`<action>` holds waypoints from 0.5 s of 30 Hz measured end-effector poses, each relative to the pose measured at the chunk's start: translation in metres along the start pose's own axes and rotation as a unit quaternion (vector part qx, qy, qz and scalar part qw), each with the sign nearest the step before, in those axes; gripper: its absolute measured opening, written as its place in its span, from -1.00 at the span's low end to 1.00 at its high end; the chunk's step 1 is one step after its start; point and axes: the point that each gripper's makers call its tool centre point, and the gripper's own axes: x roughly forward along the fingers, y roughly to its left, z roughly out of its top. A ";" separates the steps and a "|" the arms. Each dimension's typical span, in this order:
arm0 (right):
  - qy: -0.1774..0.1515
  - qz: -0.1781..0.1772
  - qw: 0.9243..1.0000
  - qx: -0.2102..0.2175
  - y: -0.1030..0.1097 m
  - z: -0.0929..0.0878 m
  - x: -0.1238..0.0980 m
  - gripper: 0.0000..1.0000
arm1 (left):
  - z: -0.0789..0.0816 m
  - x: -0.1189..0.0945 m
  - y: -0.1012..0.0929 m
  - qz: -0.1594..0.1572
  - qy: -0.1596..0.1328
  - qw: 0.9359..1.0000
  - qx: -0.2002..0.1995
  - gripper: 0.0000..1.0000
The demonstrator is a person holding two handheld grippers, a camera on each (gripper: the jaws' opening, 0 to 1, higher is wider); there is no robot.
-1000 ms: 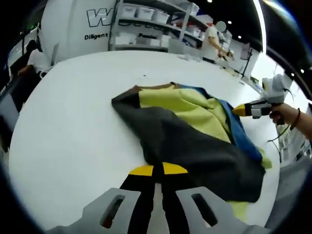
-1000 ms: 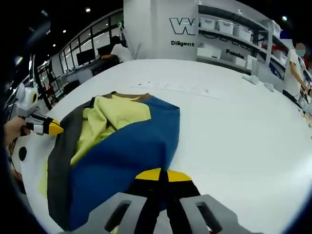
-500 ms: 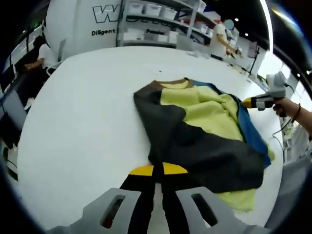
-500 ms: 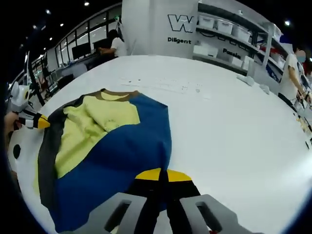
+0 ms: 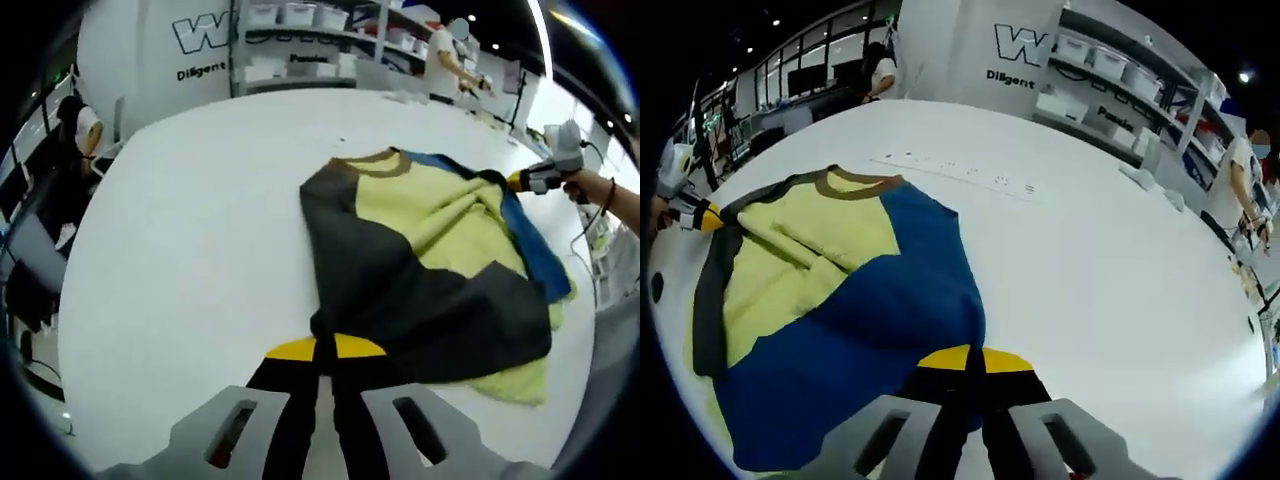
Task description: Fold the garment on the visible template until the final outline fits inside the template.
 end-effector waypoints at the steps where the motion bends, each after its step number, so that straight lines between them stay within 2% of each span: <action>1: 0.003 -0.002 1.000 -0.003 -0.001 0.000 0.001 -1.00 | 0.000 0.001 0.001 0.000 0.000 1.000 -0.001 -0.97; 5: 0.007 -0.006 1.000 -0.007 -0.005 0.001 0.004 -1.00 | 0.003 0.002 0.009 0.014 -0.001 1.000 -0.005 -0.97; 8: 0.010 -0.015 1.000 -0.015 -0.009 0.002 0.005 -1.00 | 0.002 0.001 0.016 0.032 0.010 0.999 -0.012 -0.97; 15: 0.009 -0.019 1.000 -0.004 -0.009 0.002 0.004 -1.00 | 0.003 0.000 0.017 0.033 0.007 0.999 -0.019 -0.96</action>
